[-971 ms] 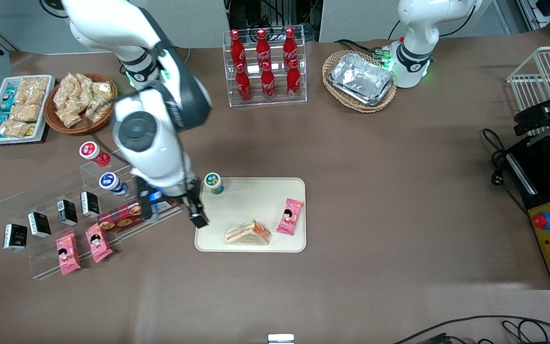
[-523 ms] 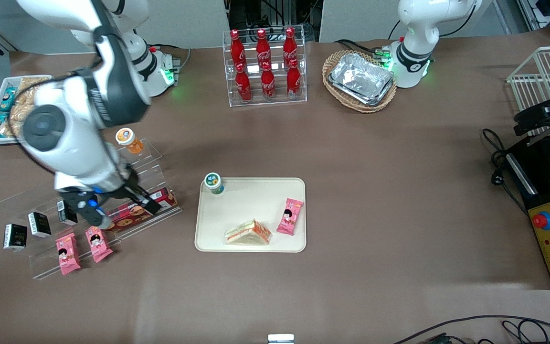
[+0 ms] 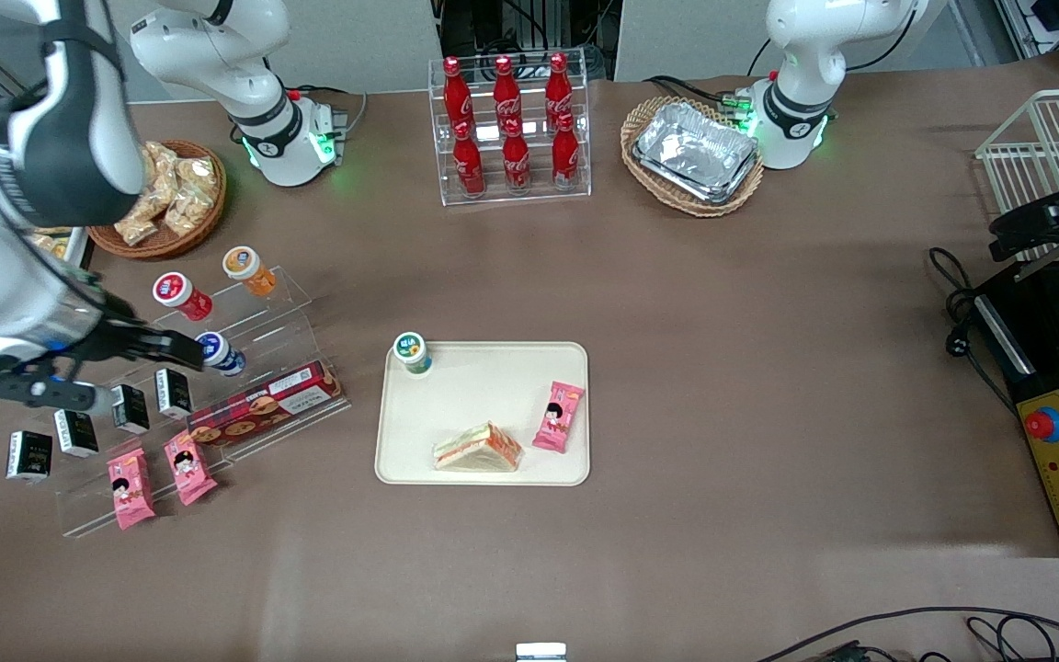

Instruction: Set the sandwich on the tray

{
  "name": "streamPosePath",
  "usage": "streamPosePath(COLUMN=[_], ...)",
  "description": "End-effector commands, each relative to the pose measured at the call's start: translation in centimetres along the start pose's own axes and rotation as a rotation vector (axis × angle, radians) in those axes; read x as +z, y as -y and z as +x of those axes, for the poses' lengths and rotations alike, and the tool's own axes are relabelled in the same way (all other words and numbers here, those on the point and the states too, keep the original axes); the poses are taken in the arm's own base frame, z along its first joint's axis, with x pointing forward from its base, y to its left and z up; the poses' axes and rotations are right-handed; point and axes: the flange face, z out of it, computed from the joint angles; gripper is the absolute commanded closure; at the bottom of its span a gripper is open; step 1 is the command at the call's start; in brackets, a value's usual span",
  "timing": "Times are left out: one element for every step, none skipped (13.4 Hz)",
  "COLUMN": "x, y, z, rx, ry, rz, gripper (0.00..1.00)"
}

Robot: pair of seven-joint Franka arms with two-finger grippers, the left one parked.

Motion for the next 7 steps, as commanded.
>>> streamPosePath(x=[-1.3,-1.5,-1.4,-1.4,-1.2,-1.1,-1.2], y=[-4.4,-5.8,-6.8,-7.6,-9.1,-9.6,-10.3], z=[-0.8,-0.9,-1.5,-2.2,-3.0,-3.5,-3.9], rx=[-0.128,-0.113,-0.108,-0.112,-0.106,-0.122,-0.116], ry=[-0.004,-0.008,-0.014,-0.025,-0.038,-0.044,-0.044], rz=[0.001,0.004,0.012,0.020,0.029,0.035,0.039], gripper=[0.00,0.00,0.00,0.00,0.00,0.00,0.00])
